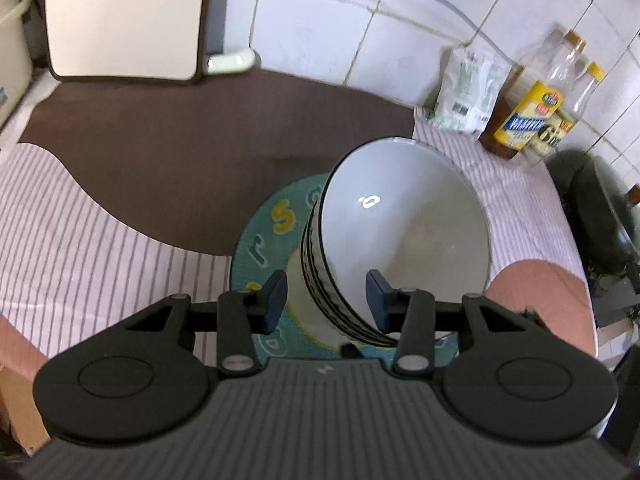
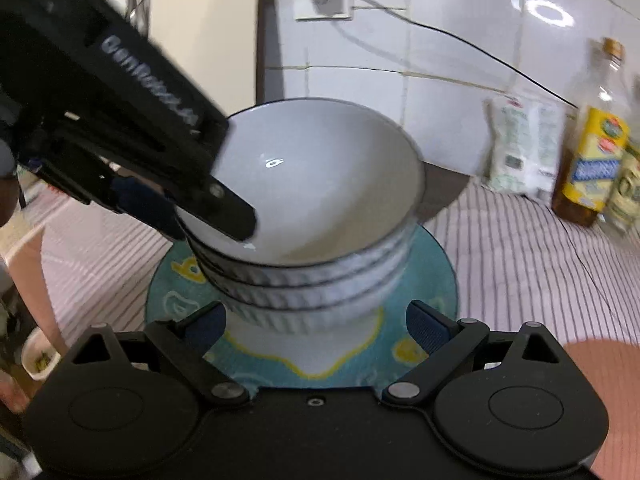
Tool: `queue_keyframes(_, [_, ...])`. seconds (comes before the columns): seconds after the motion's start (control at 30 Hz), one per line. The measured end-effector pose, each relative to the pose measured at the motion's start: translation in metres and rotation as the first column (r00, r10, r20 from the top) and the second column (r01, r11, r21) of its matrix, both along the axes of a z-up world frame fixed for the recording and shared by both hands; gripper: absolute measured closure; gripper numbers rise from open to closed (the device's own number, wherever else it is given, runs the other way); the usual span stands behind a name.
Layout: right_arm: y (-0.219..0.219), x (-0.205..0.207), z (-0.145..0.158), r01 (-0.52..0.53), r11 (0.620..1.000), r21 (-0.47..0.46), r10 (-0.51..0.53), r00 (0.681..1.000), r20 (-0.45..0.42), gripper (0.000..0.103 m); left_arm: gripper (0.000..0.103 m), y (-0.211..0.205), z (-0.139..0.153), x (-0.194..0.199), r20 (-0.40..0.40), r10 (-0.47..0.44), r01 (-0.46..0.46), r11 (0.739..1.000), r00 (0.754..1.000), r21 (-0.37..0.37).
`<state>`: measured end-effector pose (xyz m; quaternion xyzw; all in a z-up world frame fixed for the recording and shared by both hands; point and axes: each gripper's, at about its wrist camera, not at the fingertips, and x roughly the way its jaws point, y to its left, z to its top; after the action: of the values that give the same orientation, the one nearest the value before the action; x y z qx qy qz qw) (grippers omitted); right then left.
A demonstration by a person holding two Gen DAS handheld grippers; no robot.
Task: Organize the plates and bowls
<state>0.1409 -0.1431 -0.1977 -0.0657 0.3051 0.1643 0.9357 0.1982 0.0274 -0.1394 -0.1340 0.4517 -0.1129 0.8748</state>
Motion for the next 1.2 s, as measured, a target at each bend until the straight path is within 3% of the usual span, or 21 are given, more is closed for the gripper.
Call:
queue_keyframes(0.07, [-0.006,-0.009,0.006,0.015,1.0,0.022,-0.015,1.0,-0.006,0.004,0.058,0.003,0.008,-0.01,0.028,0.018,-0.018,1.0,0.999,-0.011])
queue_keyframes(0.3, [-0.026,-0.049,0.041,0.062,0.997,0.04,-0.065,0.996,0.057,0.004,0.056,-0.006,0.05,-0.055,0.166,0.031,-0.046,0.995,0.986,0.084])
queue_keyframes(0.53, [-0.045,-0.088,0.078,0.13,0.991,0.041,-0.134,0.984,0.114,0.004,0.053,-0.008,0.084,-0.106,0.222,0.015,-0.034,0.996,0.975,0.081])
queue_keyframes(0.9, [-0.088,-0.114,0.124,0.298,0.954,0.037,-0.301,0.943,0.144,0.004,0.045,-0.01,0.098,-0.15,0.223,0.003,-0.028,0.993,0.975,0.111])
queue_keyframes(1.07, [-0.093,-0.121,0.128,0.3,0.953,-0.047,-0.297,0.953,0.057,0.004,0.037,-0.008,0.098,-0.165,0.239,-0.003,-0.032,0.989,0.971,0.145])
queue_keyframes(1.2, [-0.087,-0.13,0.128,0.299,0.95,-0.089,-0.294,0.953,0.069,0.004,0.026,-0.003,0.095,-0.176,0.252,0.021,-0.061,0.986,0.968,0.153])
